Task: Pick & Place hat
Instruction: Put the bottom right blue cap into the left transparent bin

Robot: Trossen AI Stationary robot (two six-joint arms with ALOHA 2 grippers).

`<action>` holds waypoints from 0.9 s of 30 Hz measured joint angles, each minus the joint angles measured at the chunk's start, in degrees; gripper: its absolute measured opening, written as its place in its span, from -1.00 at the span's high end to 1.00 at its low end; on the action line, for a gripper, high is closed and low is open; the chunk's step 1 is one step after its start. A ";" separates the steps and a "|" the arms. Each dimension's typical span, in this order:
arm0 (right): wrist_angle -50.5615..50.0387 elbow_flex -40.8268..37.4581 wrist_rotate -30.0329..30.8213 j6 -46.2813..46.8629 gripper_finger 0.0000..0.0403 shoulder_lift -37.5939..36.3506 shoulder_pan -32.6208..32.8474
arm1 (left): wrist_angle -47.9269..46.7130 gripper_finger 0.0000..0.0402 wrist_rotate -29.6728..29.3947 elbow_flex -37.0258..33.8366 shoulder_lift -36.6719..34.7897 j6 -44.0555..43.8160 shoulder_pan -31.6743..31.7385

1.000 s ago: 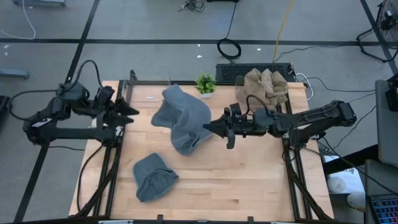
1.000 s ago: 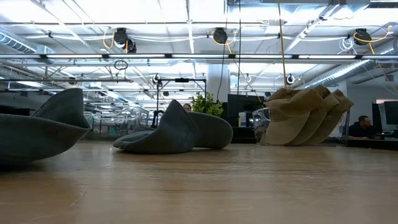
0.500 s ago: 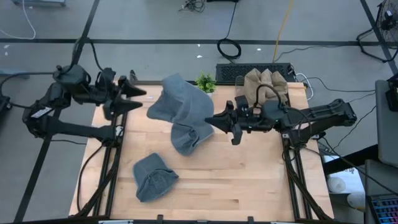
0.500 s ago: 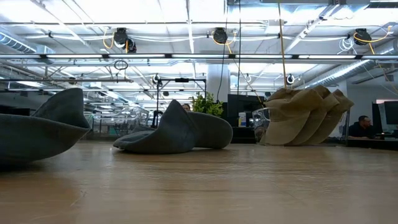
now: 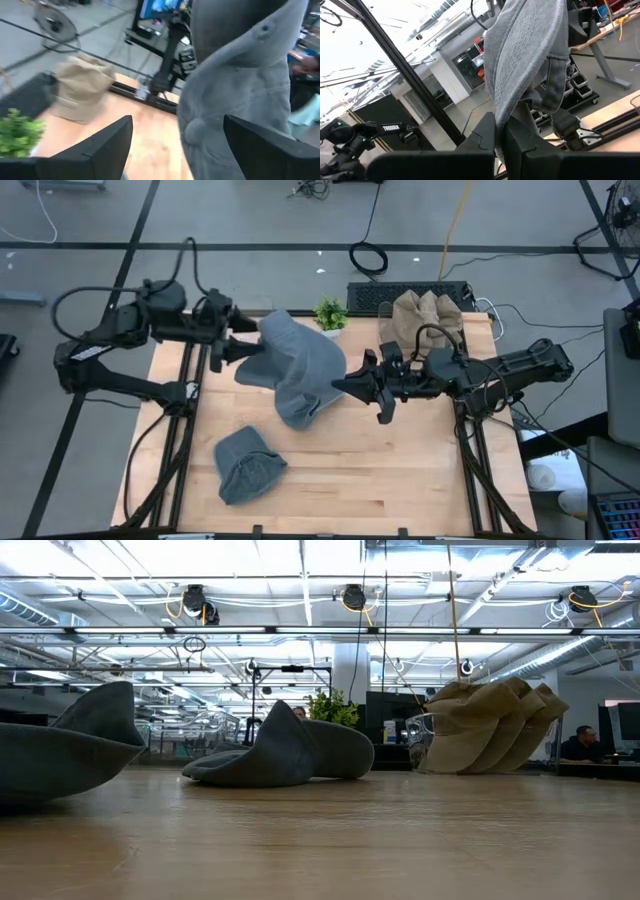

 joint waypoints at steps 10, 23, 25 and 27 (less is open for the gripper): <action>-1.16 -0.02 -0.32 -0.61 1.00 0.00 -0.04 | 2.46 -0.60 10.11 0.02 2.84 -3.06 0.00; -3.67 -0.07 -1.89 -1.53 1.00 -0.30 -0.04 | 7.81 0.15 13.60 0.02 2.75 -5.98 -0.85; -3.41 -0.07 -1.04 -2.56 1.00 -0.58 -0.04 | 7.83 0.27 14.51 0.02 2.75 -6.03 -0.85; -3.22 -0.07 1.51 -4.12 1.00 -1.02 -0.02 | 7.83 0.38 15.66 0.02 2.75 -5.90 -0.81</action>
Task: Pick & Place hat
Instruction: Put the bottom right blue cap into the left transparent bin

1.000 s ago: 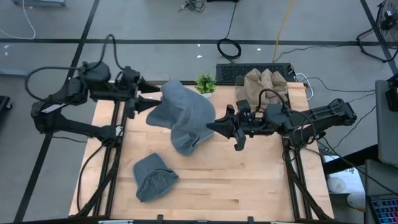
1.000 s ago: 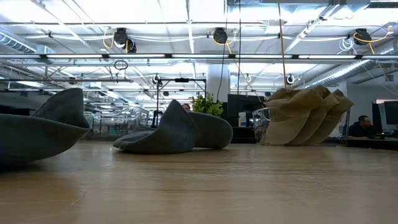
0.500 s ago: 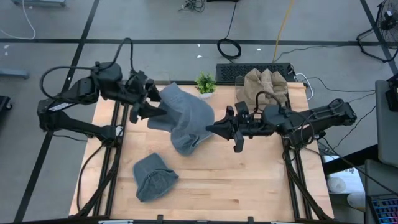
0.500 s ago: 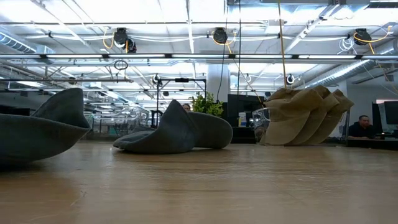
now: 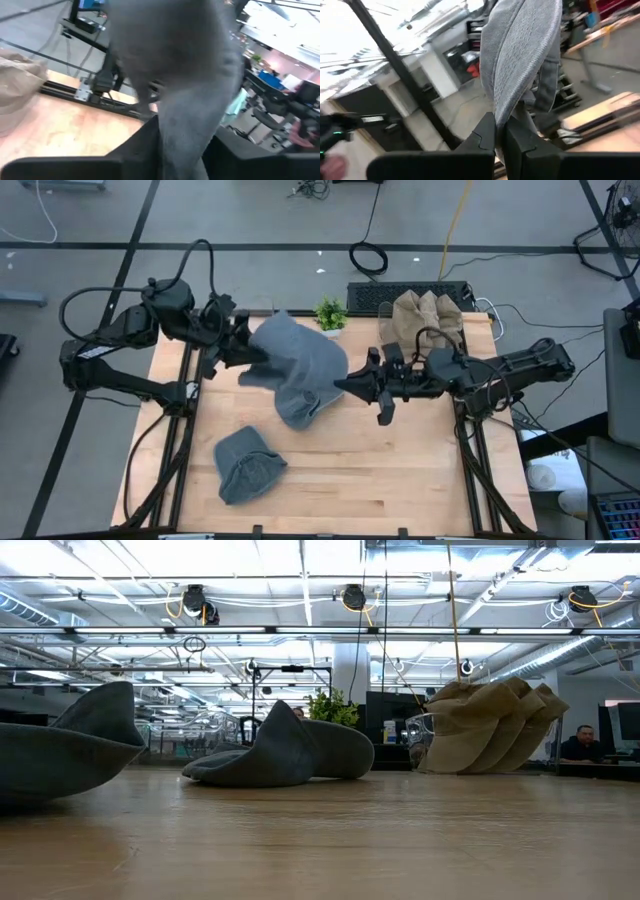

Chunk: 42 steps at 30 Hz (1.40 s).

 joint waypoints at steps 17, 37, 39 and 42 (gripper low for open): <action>-1.88 -0.02 0.77 -3.90 0.89 -1.03 -0.63 | 0.36 0.98 8.75 -0.02 -1.04 -6.50 4.88; -9.15 -0.02 5.74 -9.57 0.25 -1.03 -9.58 | -4.60 0.99 12.84 -0.03 -9.43 -6.49 17.25; -8.92 -0.02 5.73 -11.90 0.14 -1.01 -10.19 | -6.64 0.99 12.07 -0.02 -9.98 -7.23 18.48; -7.16 -0.02 6.04 -16.18 0.03 -1.03 -10.90 | -9.65 0.99 10.51 -0.04 -10.33 -7.26 19.44</action>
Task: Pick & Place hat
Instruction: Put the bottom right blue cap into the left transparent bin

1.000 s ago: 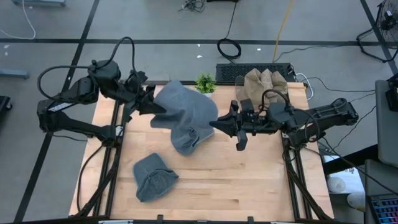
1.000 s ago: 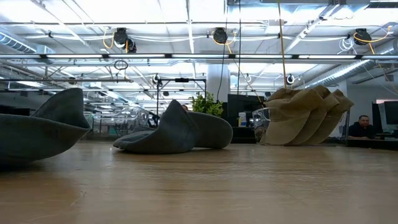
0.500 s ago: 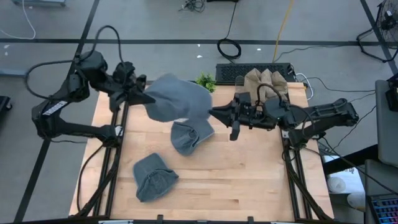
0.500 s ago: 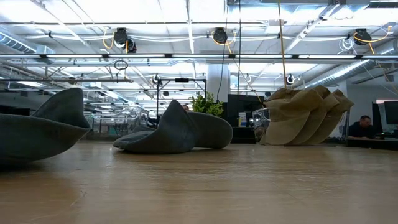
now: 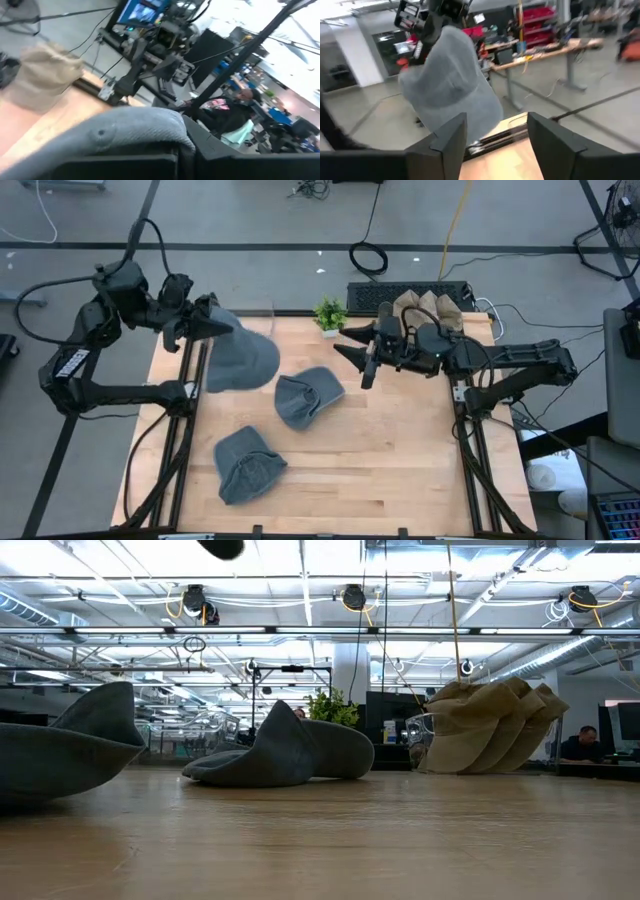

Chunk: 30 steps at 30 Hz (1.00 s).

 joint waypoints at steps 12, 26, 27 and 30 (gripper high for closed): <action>2.13 0.00 -0.41 -16.43 0.00 0.02 -1.23 | -10.14 0.99 -6.34 0.00 -0.72 5.55 1.03; 2.02 0.00 -3.39 -19.52 0.02 0.02 -1.32 | -18.70 0.99 -12.33 0.02 -1.29 14.25 1.04; 2.00 0.00 -3.39 -19.50 0.02 0.02 -1.30 | -18.75 0.99 -12.36 0.02 -1.32 14.78 1.04; 1.91 0.00 -3.39 -19.50 0.02 0.02 -1.32 | -19.78 1.00 -12.77 0.02 -1.31 17.06 1.04</action>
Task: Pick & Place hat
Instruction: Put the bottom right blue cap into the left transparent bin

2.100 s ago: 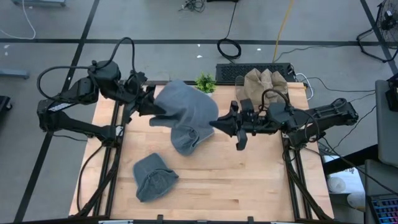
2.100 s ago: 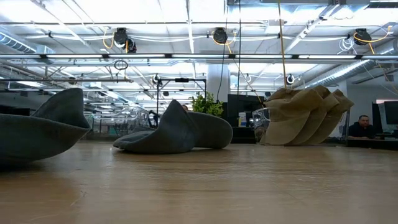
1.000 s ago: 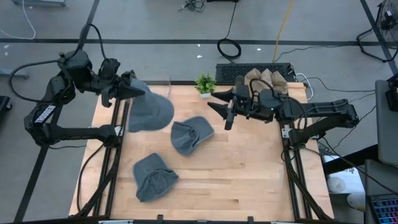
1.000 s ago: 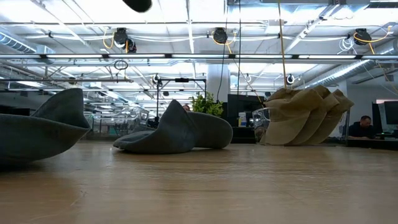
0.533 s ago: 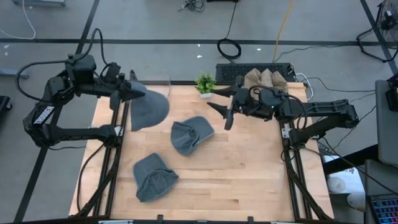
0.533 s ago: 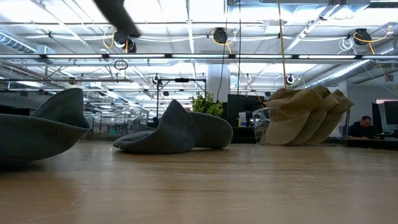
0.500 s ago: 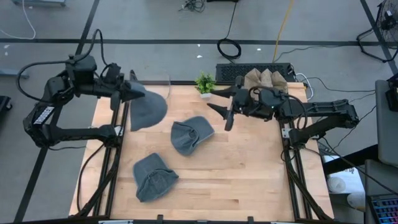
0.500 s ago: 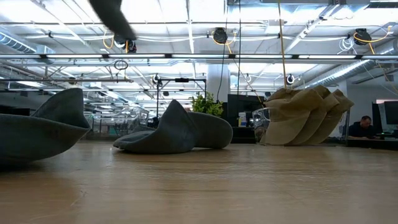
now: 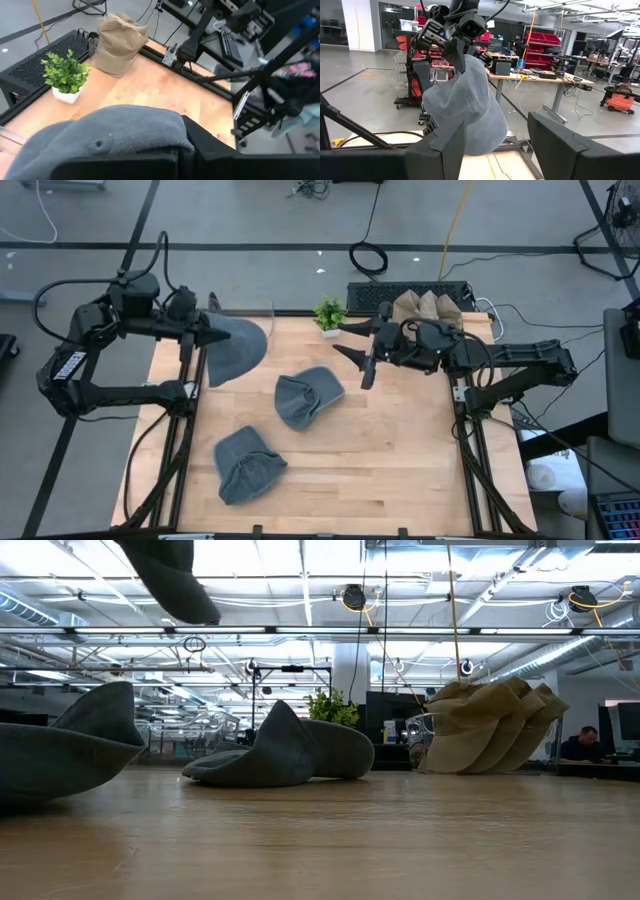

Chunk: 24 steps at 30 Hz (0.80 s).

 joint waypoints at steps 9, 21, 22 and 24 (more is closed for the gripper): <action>0.13 0.00 -0.02 2.05 0.02 0.02 0.00 | -2.02 1.00 -1.79 0.00 0.03 11.70 0.00; 0.15 -0.02 -0.10 4.56 0.03 0.02 0.04 | -2.21 1.00 -0.58 0.00 0.03 17.37 0.00; 0.15 -0.02 -0.15 4.55 0.03 0.02 0.04 | -2.56 1.00 -0.57 0.00 0.03 18.21 0.00; 0.15 -0.02 -0.17 4.55 0.03 0.02 0.07 | -3.43 1.00 -0.63 0.00 0.03 19.42 0.00</action>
